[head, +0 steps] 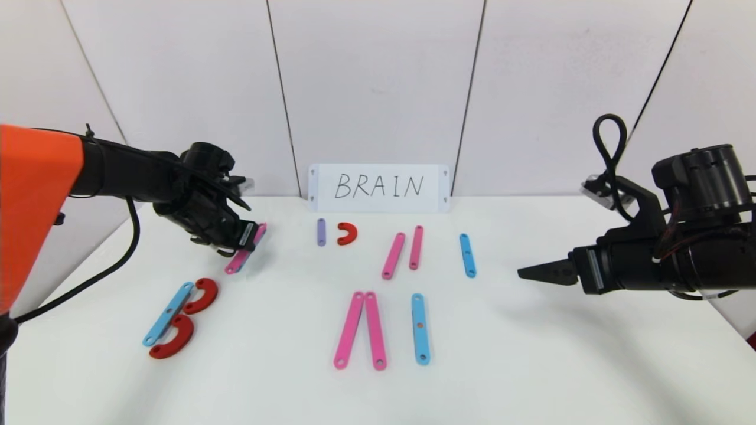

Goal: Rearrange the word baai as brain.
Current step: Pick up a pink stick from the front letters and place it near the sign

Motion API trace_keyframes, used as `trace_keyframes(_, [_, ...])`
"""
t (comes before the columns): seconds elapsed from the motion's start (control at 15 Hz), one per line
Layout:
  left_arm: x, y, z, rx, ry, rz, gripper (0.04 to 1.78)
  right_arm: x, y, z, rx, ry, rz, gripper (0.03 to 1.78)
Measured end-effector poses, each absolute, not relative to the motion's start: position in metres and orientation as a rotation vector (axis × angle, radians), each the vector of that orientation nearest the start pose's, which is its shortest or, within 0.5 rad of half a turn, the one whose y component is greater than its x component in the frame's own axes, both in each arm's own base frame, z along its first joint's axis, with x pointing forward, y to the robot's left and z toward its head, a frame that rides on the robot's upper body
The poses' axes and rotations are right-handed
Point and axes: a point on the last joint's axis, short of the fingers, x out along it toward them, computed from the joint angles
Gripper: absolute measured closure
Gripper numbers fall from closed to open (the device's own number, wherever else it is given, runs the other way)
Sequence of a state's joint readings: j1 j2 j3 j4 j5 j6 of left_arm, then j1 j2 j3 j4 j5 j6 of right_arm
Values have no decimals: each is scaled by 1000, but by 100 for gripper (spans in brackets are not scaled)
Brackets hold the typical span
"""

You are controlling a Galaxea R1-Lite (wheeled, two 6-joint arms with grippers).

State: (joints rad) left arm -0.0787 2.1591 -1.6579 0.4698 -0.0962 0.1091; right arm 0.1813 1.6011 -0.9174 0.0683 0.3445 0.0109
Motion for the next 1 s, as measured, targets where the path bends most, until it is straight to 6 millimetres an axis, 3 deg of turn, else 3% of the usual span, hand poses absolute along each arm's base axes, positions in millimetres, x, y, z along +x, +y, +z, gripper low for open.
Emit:
trace_keyframes(0.47, [429, -32, 125, 106, 989, -148, 152, 262, 57, 176, 63, 716, 504, 8])
trace_keyframes(0.8, [432, -32, 126, 101, 984, -144, 152, 262, 57, 174, 63, 723, 505, 8])
trace_keyframes(1.0, [432, -32, 129, 101, 973, -143, 139, 263, 57, 174, 62, 724, 506, 8])
